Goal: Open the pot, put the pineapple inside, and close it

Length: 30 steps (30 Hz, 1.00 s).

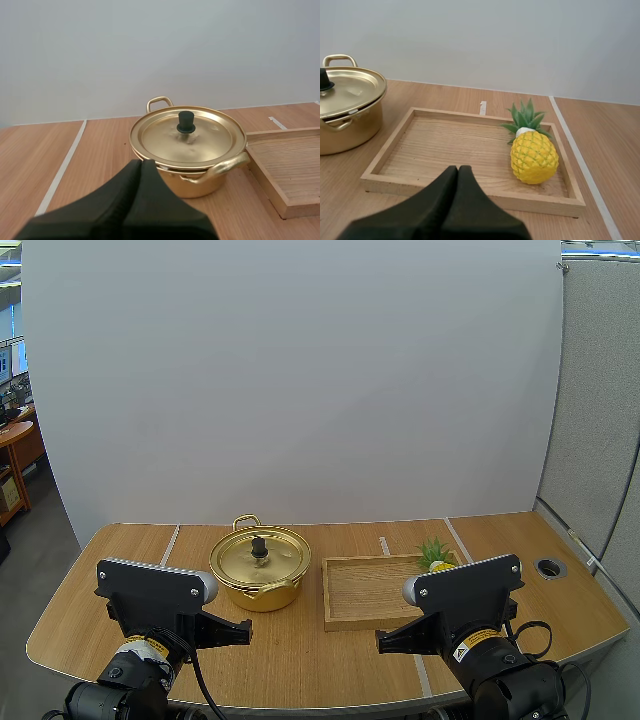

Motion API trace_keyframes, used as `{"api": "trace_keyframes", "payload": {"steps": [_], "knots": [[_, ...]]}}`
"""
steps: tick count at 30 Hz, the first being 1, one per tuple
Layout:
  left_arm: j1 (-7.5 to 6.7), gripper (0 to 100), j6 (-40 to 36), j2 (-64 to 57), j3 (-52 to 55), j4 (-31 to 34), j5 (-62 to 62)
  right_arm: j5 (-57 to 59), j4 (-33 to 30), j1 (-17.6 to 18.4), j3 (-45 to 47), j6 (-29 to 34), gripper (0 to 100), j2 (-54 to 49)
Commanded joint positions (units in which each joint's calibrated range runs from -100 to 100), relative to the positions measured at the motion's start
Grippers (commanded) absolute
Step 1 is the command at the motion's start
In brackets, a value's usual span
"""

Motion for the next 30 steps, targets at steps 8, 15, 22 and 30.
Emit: {"api": "trace_keyframes", "payload": {"steps": [8,15,22,30], "knots": [[0.02,0,-0.42,-0.23,0.09,-1.02,-1.27,-0.22,0.09,-0.23,0.12,0.22,0,-0.26],[0.02,0,-0.42,-0.23,0.09,-1.02,-1.27,-0.22,0.09,-0.23,0.12,0.22,0,-0.26],[0.02,0,0.04,-0.23,0.09,-0.90,-1.29,-0.74,0.41,-0.23,0.12,0.02,0,-0.26],[0.02,0,0.04,-0.23,-11.42,-0.68,-0.63,7.76,0.06,-0.23,-10.82,0.02,0,-0.26]]}}
